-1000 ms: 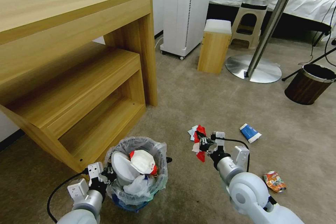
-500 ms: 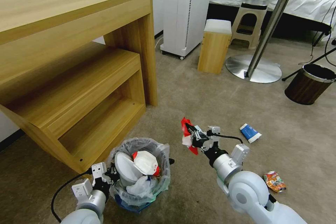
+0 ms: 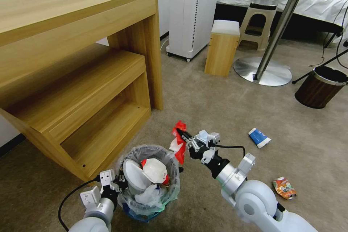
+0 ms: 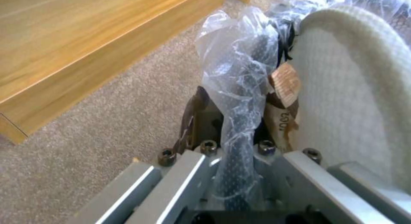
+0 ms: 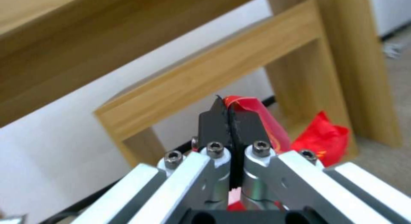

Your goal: Pick up the trash bin and place the garbage on the floor into it.

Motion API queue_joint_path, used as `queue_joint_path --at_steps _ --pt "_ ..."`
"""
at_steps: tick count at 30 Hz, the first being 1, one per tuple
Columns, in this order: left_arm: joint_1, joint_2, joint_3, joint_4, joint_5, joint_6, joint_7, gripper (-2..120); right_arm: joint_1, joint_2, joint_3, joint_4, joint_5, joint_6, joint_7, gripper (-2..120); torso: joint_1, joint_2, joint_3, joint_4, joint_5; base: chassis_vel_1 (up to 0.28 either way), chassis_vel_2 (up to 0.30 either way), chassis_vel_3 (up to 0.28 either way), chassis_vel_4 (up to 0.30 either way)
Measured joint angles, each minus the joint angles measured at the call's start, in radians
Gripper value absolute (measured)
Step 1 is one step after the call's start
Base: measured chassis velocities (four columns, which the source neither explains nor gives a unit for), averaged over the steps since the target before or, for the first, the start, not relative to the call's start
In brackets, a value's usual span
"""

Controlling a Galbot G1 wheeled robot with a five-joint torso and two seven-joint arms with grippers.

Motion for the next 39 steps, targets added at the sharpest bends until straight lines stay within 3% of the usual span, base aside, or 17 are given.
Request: queue_joint_path --at_steps 1,6,9,17,25,39 --pt "-0.001 -0.003 0.004 0.002 0.004 -0.001 0.000 1 0.001 -0.007 -0.007 -0.006 -0.011 0.022 -0.057 0 0.000 0.000 0.000 0.0000 0.0000 0.000 0.000 0.000 0.000" --pt "-0.002 -0.006 0.008 0.004 0.011 -0.001 0.002 1 0.002 -0.019 -0.015 -0.015 -0.035 0.045 -0.123 0 0.000 0.000 0.000 0.0000 0.0000 0.000 0.000 0.000 0.000" --pt "-0.003 -0.010 0.012 0.008 0.016 -0.001 0.002 1 0.004 -0.036 -0.020 -0.040 -0.116 0.084 -0.225 0 0.000 0.000 0.000 0.0000 0.0000 0.000 0.000 0.000 0.000" --pt "-0.005 -0.020 0.019 0.013 0.027 -0.001 0.003 1 -0.001 -0.049 -0.004 -0.057 -0.255 0.110 -0.329 0 0.000 0.000 0.000 0.0000 0.0001 0.000 0.000 0.000 0.000" --pt "-0.002 -0.029 0.028 0.015 0.042 -0.005 0.009 1 -0.001 -0.055 -0.006 -0.074 -0.369 0.115 -0.377 0 0.000 0.000 0.000 0.0001 0.0001 0.000 0.000 0.000 0.000" --pt "0.000 -0.038 0.037 0.016 0.056 -0.006 0.014 1 0.010 -0.058 -0.044 -0.092 -0.427 0.119 -0.411 0 0.000 0.000 0.000 0.0000 0.0000 0.000 0.000 0.000 0.000"
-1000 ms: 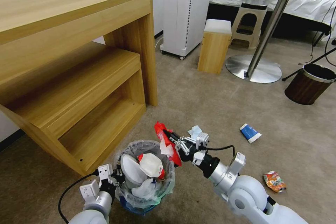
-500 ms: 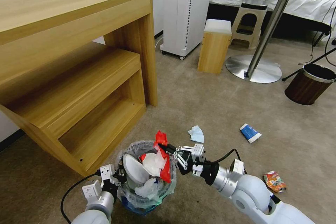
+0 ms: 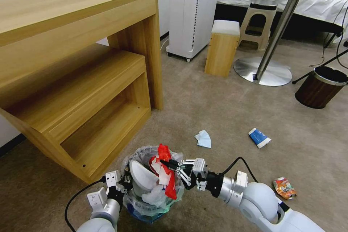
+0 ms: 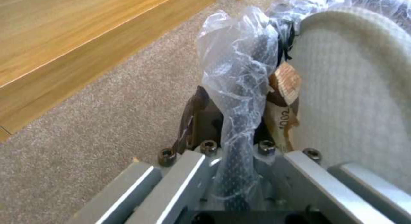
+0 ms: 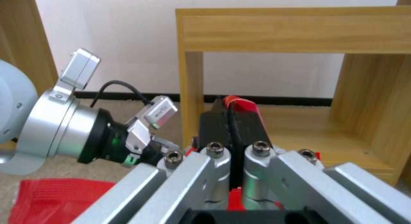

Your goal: Pick up the trash bin and place the garbage on the floor into it.

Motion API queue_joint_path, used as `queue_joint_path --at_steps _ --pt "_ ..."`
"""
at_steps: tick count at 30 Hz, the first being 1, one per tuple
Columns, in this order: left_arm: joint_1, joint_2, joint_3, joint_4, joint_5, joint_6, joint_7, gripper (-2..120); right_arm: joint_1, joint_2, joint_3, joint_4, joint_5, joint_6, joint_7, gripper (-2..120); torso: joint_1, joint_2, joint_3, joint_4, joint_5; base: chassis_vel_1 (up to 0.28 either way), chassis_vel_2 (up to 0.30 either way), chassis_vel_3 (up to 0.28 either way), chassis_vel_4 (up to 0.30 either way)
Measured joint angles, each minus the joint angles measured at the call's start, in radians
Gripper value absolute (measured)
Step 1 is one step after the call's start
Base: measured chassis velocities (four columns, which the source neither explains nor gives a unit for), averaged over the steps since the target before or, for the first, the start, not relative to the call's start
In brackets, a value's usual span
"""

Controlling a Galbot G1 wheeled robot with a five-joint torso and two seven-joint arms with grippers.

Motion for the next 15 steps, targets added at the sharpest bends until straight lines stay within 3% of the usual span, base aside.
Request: queue_joint_path --at_steps 15 --pt "0.004 -0.018 0.017 0.002 0.029 -0.009 0.012 1 0.040 0.024 -0.073 -0.009 -0.002 -0.009 0.020 0 0.000 0.000 0.000 0.0001 0.0000 0.000 0.000 0.000 0.000"
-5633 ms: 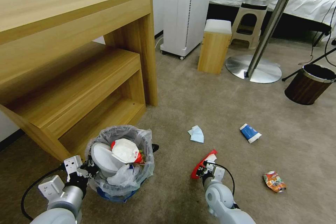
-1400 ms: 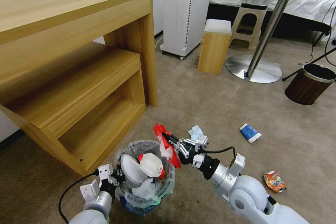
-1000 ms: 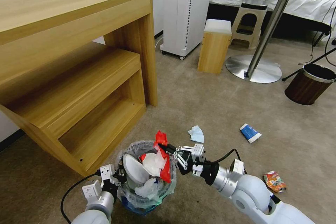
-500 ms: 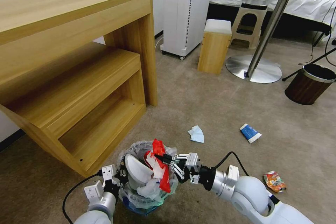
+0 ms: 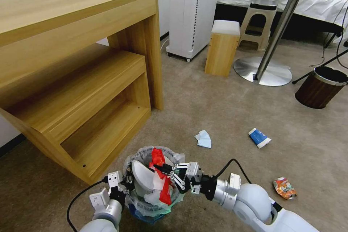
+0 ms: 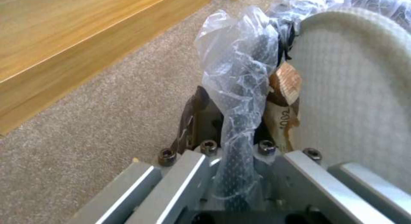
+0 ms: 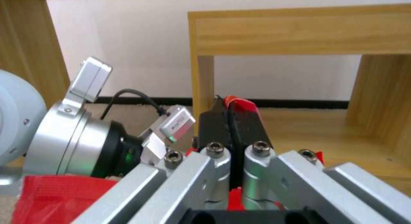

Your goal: Pick up the trash bin and place the garbage on the floor into it.

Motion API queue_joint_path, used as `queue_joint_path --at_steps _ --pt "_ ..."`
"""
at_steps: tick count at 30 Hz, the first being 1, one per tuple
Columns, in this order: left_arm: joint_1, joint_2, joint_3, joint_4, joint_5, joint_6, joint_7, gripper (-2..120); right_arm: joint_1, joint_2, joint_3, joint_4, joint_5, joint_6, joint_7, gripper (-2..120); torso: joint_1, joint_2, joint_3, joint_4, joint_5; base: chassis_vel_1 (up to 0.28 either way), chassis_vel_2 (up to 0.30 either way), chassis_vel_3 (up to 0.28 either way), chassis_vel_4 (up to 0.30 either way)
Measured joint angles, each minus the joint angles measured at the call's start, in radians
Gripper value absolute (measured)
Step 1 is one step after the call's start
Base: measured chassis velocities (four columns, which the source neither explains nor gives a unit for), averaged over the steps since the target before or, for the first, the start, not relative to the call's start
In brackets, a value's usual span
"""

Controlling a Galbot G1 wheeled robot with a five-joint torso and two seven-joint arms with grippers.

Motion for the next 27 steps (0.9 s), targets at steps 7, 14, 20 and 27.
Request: queue_joint_path --at_steps 7,14,20,27 --pt "0.008 -0.008 0.008 0.002 0.018 -0.009 0.009 1 0.010 0.002 -0.018 -0.008 -0.007 -0.008 0.002 0 0.000 0.000 0.000 0.0000 0.0001 0.000 0.000 0.000 0.000" --pt "0.011 -0.012 0.015 -0.002 0.026 -0.009 0.012 1 0.015 -0.005 -0.022 -0.026 -0.026 -0.016 0.015 0 0.000 0.000 0.000 0.0000 0.0000 0.000 0.000 0.000 0.000" --pt "0.015 -0.015 0.021 -0.007 0.033 -0.009 0.015 1 0.020 -0.008 -0.026 -0.039 -0.037 -0.016 0.033 0 0.000 0.000 0.000 0.0000 0.0000 0.000 0.000 0.000 0.000" --pt "0.027 -0.015 0.024 -0.018 0.036 -0.010 0.020 1 0.030 -0.006 -0.037 -0.060 -0.055 -0.010 0.077 0 0.000 0.000 0.000 -0.0001 -0.0001 0.000 0.000 0.000 0.000"
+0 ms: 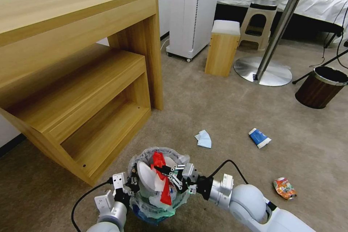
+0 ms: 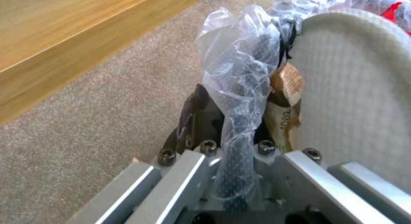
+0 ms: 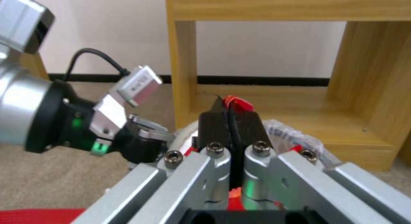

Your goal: Pick up the trash bin and place the garbage on the floor into it.

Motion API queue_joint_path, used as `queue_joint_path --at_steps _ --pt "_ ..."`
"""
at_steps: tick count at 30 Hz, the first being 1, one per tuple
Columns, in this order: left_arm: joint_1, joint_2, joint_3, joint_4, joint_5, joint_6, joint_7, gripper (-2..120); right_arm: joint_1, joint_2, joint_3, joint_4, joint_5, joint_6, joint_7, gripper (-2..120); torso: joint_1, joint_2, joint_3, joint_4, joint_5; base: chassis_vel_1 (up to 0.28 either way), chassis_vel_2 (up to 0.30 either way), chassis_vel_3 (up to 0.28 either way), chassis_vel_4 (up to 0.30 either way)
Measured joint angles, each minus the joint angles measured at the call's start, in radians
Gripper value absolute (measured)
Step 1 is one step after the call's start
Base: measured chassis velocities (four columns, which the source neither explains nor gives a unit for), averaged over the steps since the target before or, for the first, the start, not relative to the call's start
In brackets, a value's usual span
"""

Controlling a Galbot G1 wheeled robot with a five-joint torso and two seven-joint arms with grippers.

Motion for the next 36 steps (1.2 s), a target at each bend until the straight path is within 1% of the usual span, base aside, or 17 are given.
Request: queue_joint_path --at_steps 1,2,5,6,8,9,11,13,16,17,20,21,24,25,26,28,36 --pt "0.002 0.001 -0.001 -0.002 0.000 0.000 0.001 1 0.000 0.000 -0.001 0.000 -0.004 0.000 0.008 4 0.000 0.000 0.000 -0.0001 0.0000 0.000 0.000 0.000 0.000" --pt "0.002 0.001 -0.001 -0.002 0.000 0.000 0.001 1 0.000 0.000 -0.001 0.000 -0.004 0.000 0.008 4 0.000 0.000 0.000 -0.0001 0.0000 0.000 0.000 0.000 0.000" --pt "0.007 0.001 -0.001 -0.004 0.001 0.000 0.004 1 0.000 0.003 -0.008 -0.008 -0.017 -0.001 0.024 18 0.000 0.000 0.000 0.0000 0.0000 0.000 0.000 0.000 0.000" --pt "0.007 0.001 -0.001 -0.004 0.001 0.000 0.004 1 0.000 0.003 -0.008 -0.008 -0.017 -0.001 0.024 18 0.000 0.000 0.000 0.0000 0.0000 0.000 0.000 0.000 0.000" --pt "0.009 0.002 -0.001 -0.005 0.002 -0.001 0.006 1 -0.002 0.006 -0.012 -0.014 -0.027 0.000 0.036 28 0.000 0.000 0.000 0.0000 0.0000 0.000 0.000 0.000 0.000" --pt "0.009 0.002 -0.001 -0.005 0.002 -0.001 0.006 1 -0.002 0.006 -0.012 -0.014 -0.027 0.000 0.036 28 0.000 0.000 0.000 0.0000 0.0000 0.000 0.000 0.000 0.000" --pt "0.010 0.002 -0.001 -0.007 0.003 -0.001 0.007 1 -0.006 0.008 -0.014 -0.016 -0.032 0.003 0.038 39 0.000 0.000 0.000 -0.0001 -0.0001 0.000 0.000 0.000 0.000" --pt "0.010 0.002 -0.001 -0.008 0.003 -0.001 0.007 1 -0.008 0.009 -0.014 -0.017 -0.034 0.003 0.038 41 0.000 0.000 0.000 0.0000 -0.0001 0.000 0.000 0.000 0.000" --pt "0.011 0.003 0.000 -0.010 0.002 -0.001 0.008 1 -0.017 0.011 -0.010 -0.018 -0.040 0.009 0.036 57 0.000 0.000 0.000 -0.0001 -0.0001 0.000 0.000 0.000 0.000" --pt "0.011 0.003 0.000 -0.010 0.002 -0.001 0.008 1 -0.017 0.011 -0.010 -0.018 -0.040 0.009 0.036 57 0.000 0.000 0.000 -0.0001 -0.0001 0.000 0.000 0.000 0.000" --pt "0.012 0.004 -0.002 -0.010 0.002 -0.004 0.008 1 -0.024 0.016 -0.008 -0.020 -0.046 0.014 0.035 70 0.000 0.000 0.000 -0.0001 -0.0001 0.000 0.000 0.000 0.000" --pt "0.012 0.004 -0.002 -0.010 0.002 -0.004 0.008 1 -0.024 0.016 -0.008 -0.020 -0.046 0.014 0.035 70 0.000 0.000 0.000 -0.0001 -0.0001 0.000 0.000 0.000 0.000" --pt "0.012 0.005 -0.002 -0.009 0.001 -0.008 0.008 1 -0.030 0.025 -0.007 -0.020 -0.046 0.017 0.035 86 0.000 0.000 0.000 0.0000 0.0001 0.000 0.000 0.000 0.000" --pt "0.012 0.005 -0.002 -0.009 0.001 -0.008 0.008 1 -0.032 0.026 -0.007 -0.020 -0.046 0.018 0.034 90 0.000 0.000 0.000 0.0000 0.0001 0.000 0.000 0.000 0.000" --pt "0.012 0.005 -0.002 -0.009 0.001 -0.008 0.008 1 -0.032 0.026 -0.007 -0.020 -0.046 0.018 0.034 90 0.000 0.000 0.000 0.0000 0.0001 0.000 0.000 0.000 0.000" --pt "0.009 0.008 -0.007 -0.006 -0.005 -0.009 0.008 1 -0.036 0.026 -0.004 -0.020 -0.046 0.023 0.033 99 0.000 0.000 0.000 0.0000 0.0001 0.000 0.000 0.000 0.000" --pt "-0.001 0.013 -0.023 0.014 -0.016 -0.011 0.007 1 -0.040 0.027 0.015 -0.003 -0.024 0.025 0.034 100 0.000 0.000 0.000 0.0000 0.0001 0.000 0.000 0.000 0.000"
